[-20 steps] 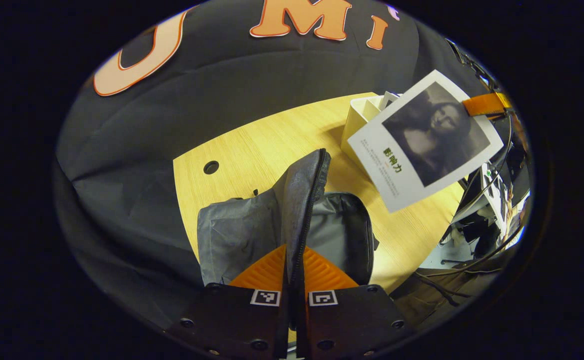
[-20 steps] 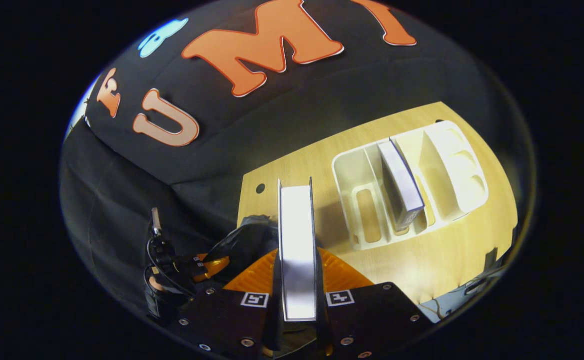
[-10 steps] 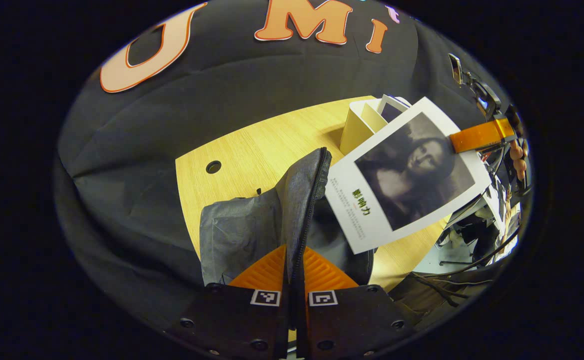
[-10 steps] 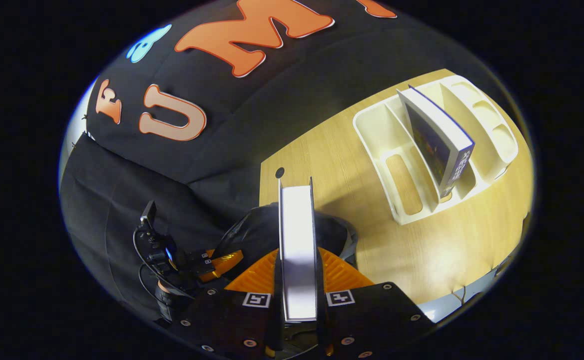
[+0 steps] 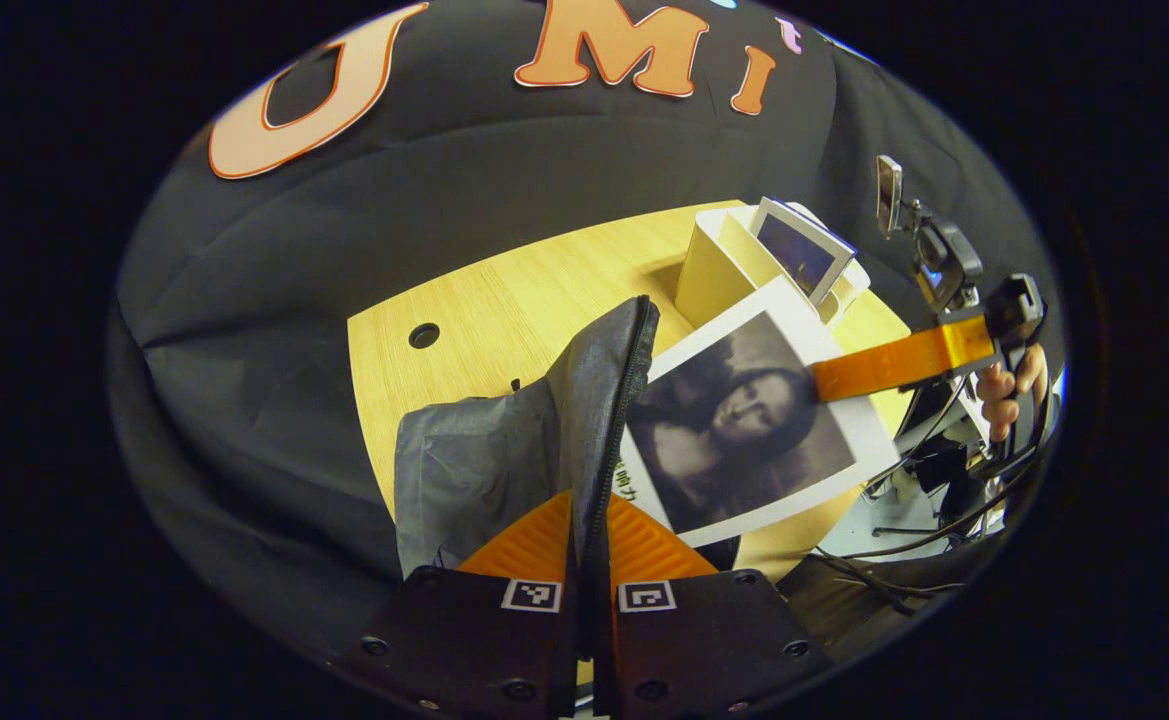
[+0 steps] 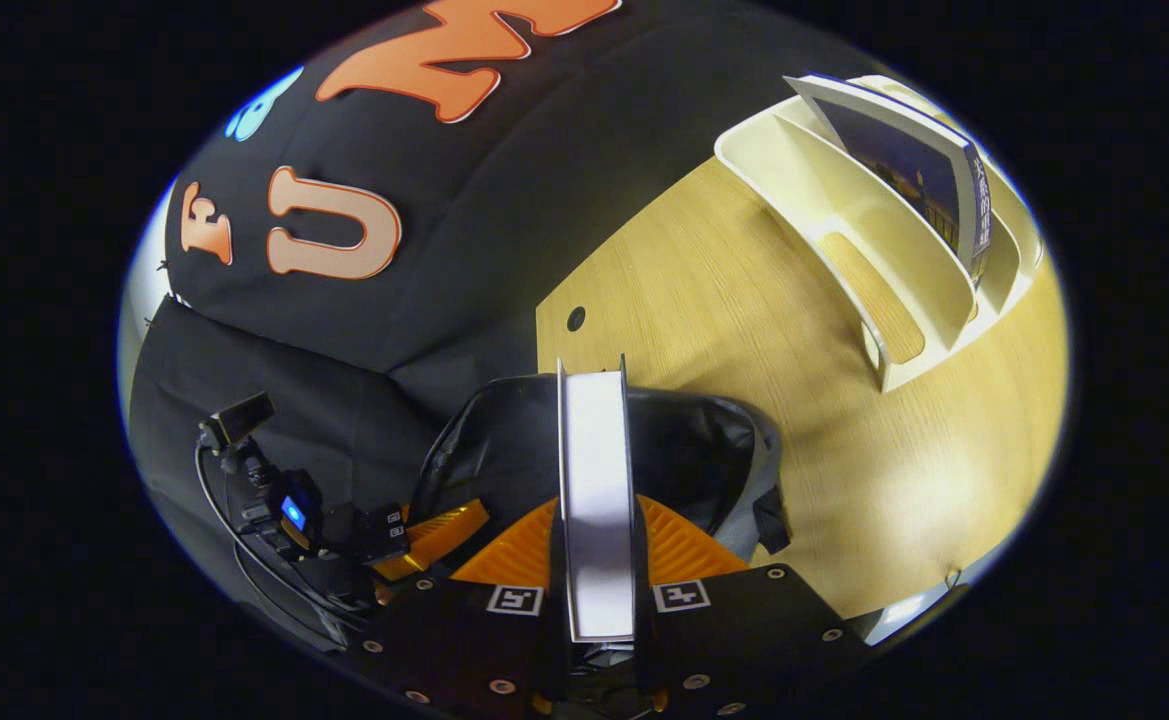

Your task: Open the schoolbag, grab two books from the bookshelf and put them into the schoolbag.

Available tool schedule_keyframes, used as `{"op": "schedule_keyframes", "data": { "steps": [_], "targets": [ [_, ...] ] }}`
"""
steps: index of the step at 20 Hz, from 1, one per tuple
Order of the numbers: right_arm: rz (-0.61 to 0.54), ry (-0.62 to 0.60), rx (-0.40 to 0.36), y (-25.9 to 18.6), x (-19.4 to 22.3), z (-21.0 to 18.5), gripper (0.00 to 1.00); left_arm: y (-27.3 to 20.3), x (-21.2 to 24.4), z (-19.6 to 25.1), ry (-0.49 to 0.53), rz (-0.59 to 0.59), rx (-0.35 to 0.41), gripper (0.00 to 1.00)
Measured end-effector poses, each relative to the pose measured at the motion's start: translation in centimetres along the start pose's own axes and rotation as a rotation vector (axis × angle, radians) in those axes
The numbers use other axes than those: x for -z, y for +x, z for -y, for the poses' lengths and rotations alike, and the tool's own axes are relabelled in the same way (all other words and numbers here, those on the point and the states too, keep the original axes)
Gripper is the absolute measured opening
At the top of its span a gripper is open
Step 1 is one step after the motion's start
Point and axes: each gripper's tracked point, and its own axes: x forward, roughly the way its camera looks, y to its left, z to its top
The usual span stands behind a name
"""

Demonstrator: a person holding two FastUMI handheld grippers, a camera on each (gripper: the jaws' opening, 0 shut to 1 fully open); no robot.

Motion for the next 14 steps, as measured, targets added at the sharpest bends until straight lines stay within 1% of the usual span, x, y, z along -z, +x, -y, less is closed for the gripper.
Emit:
{"op": "schedule_keyframes", "data": {
  "steps": [6,10,13,14],
  "targets": [
    [0.039,0.102,-0.065,4.4,1.6,0.2,0.25,-0.5,0.2,0.6,-0.024,0.028,0.013,0.07],
    [0.066,0.153,-0.114,6.7,3.4,0.1,0.25,-1.1,-0.1,1.1,-0.026,0.042,0.023,0.07],
    [0.075,0.146,-0.115,8.7,4.2,0.0,0.25,-1.0,0.5,1.0,-0.036,0.043,0.028,0.07],
    [0.062,0.141,-0.111,9.2,4.6,0.1,0.25,-1.0,0.7,0.9,-0.042,0.042,0.028,0.07]
  ]
}}
